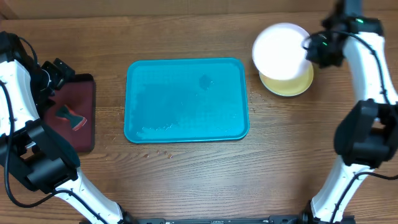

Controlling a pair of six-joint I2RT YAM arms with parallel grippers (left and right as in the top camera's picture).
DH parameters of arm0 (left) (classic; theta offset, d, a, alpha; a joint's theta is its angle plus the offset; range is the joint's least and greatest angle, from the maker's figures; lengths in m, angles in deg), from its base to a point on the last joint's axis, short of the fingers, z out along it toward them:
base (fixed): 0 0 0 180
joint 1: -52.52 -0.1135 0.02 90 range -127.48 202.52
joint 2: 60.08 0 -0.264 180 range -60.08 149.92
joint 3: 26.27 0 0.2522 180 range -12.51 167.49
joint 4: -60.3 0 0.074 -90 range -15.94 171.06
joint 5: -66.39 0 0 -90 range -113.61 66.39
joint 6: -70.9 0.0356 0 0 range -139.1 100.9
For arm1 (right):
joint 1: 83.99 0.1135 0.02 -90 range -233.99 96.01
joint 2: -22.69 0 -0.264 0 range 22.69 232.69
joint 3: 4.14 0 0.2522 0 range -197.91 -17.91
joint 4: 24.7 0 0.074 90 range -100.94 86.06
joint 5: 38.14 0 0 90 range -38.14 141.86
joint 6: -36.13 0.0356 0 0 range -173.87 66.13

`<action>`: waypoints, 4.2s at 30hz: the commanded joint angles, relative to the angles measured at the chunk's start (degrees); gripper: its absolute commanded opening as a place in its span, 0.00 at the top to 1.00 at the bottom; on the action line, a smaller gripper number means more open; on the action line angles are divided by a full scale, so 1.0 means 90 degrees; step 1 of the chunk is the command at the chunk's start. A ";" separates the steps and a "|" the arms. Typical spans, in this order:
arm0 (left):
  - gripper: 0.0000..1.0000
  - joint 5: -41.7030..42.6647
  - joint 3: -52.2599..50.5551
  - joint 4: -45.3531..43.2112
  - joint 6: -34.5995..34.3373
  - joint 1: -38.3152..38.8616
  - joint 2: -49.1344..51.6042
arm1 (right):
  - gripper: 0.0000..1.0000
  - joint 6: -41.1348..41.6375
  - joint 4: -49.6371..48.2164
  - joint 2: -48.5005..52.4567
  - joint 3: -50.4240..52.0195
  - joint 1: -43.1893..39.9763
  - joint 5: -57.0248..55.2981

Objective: Clean dirty plates on tray and stack at the side

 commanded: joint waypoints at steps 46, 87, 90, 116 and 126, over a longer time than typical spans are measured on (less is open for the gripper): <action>0.00 0.0073 -0.0027 -0.0007 0.0121 -0.0022 -0.0107 | 0.00 0.0158 0.2841 -0.2657 0.1093 0.1736 0.1474; 0.00 0.0075 -0.0027 -0.0007 0.0121 -0.0022 -0.0107 | 0.00 -0.0182 0.0542 -0.4685 0.2390 0.1919 0.0775; 0.01 0.0073 -0.0027 -0.0007 0.0121 -0.0022 -0.0107 | 0.00 -0.0180 -0.0114 -0.5387 0.3223 0.1919 0.0777; 0.00 0.0073 -0.0027 -0.0007 0.0121 -0.0022 -0.0107 | 0.00 0.0182 -0.5464 -1.1324 1.0467 0.1899 0.1112; 0.00 0.0073 -0.0027 -0.0007 0.0121 -0.0022 -0.0107 | 0.00 0.0180 -0.5651 -1.2611 1.1140 0.1902 0.0775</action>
